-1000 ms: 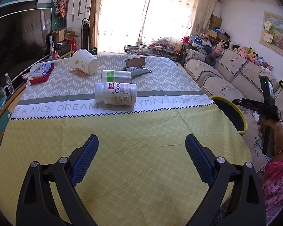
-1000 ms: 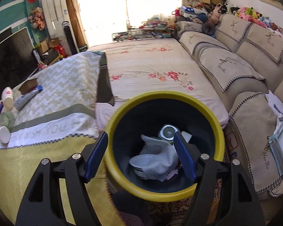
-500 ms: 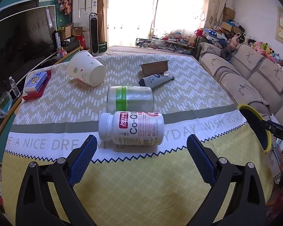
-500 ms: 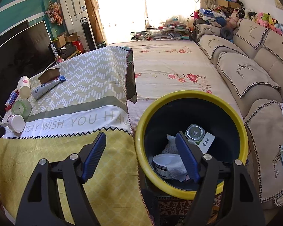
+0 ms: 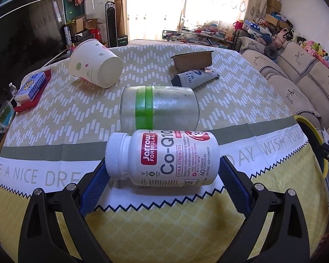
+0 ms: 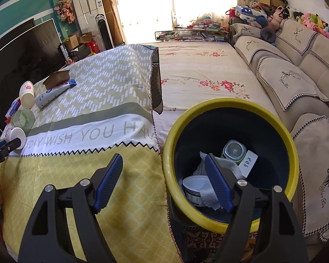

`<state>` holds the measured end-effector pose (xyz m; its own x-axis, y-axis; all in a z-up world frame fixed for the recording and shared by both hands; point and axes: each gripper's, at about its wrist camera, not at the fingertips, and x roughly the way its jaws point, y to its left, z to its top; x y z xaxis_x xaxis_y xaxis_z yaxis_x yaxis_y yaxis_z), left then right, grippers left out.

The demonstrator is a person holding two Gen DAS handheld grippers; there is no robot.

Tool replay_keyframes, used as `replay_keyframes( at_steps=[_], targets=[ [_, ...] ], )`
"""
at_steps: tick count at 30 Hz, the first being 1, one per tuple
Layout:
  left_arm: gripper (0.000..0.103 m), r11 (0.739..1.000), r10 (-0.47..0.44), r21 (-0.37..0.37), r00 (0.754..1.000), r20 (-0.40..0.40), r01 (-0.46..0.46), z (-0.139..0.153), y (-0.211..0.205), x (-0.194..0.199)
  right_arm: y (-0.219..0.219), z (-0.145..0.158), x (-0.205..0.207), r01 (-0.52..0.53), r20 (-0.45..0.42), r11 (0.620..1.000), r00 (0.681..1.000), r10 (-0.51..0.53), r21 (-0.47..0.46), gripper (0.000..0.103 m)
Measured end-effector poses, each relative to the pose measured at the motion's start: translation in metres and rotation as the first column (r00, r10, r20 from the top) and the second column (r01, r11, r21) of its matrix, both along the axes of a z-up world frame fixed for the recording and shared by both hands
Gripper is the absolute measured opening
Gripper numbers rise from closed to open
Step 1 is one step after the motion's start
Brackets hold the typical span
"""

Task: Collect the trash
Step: 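Carry the pill bottle with the left gripper and release it into the bin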

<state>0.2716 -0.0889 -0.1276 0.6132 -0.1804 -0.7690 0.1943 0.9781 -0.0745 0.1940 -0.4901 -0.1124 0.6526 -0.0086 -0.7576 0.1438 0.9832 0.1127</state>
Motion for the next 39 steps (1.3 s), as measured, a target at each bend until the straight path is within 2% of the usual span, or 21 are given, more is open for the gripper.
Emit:
replay_keyframes(
  at_steps=[2, 5, 12, 21, 30, 35, 39],
  targets=[
    [0.094, 1.000, 0.002, -0.004, 1.000, 0.009, -0.002, 0.001, 0.000, 0.000, 0.002, -0.001, 0.000, -0.009, -0.002, 1.000, 1.000, 0.009, 0.001, 0.073],
    [0.084, 1.000, 0.011, -0.006, 1.000, 0.014, -0.011, 0.003, 0.001, 0.001, 0.004, -0.001, 0.001, -0.016, -0.007, 1.000, 1.000, 0.016, -0.003, 0.073],
    [0.084, 1.000, 0.014, 0.005, 1.000, 0.019, -0.014, 0.005, 0.003, -0.005, 0.007, 0.001, -0.002, -0.025, 0.000, 1.000, 1.000, 0.025, -0.006, 0.074],
    [0.084, 0.998, -0.034, -0.045, 0.997, 0.065, 0.037, 0.030, -0.010, -0.050, 0.000, 0.002, -0.014, -0.014, 0.018, 1.000, 1.000, 0.014, 0.001, 0.074],
    [0.084, 0.978, -0.196, -0.047, 0.975, 0.106, 0.201, 0.053, -0.082, -0.082, -0.034, -0.002, -0.043, 0.049, 0.032, 0.999, 0.998, -0.050, 0.022, 0.075],
    [0.084, 0.952, -0.299, -0.042, 0.950, 0.094, 0.304, 0.055, -0.142, -0.086, -0.065, -0.004, -0.065, 0.116, 0.042, 0.993, 0.992, -0.117, 0.032, 0.075],
    [0.084, 0.920, -0.385, -0.041, 0.919, 0.089, 0.389, 0.055, -0.195, -0.090, -0.093, -0.006, -0.087, 0.183, 0.049, 0.982, 0.982, -0.185, 0.040, 0.076]
  ],
)
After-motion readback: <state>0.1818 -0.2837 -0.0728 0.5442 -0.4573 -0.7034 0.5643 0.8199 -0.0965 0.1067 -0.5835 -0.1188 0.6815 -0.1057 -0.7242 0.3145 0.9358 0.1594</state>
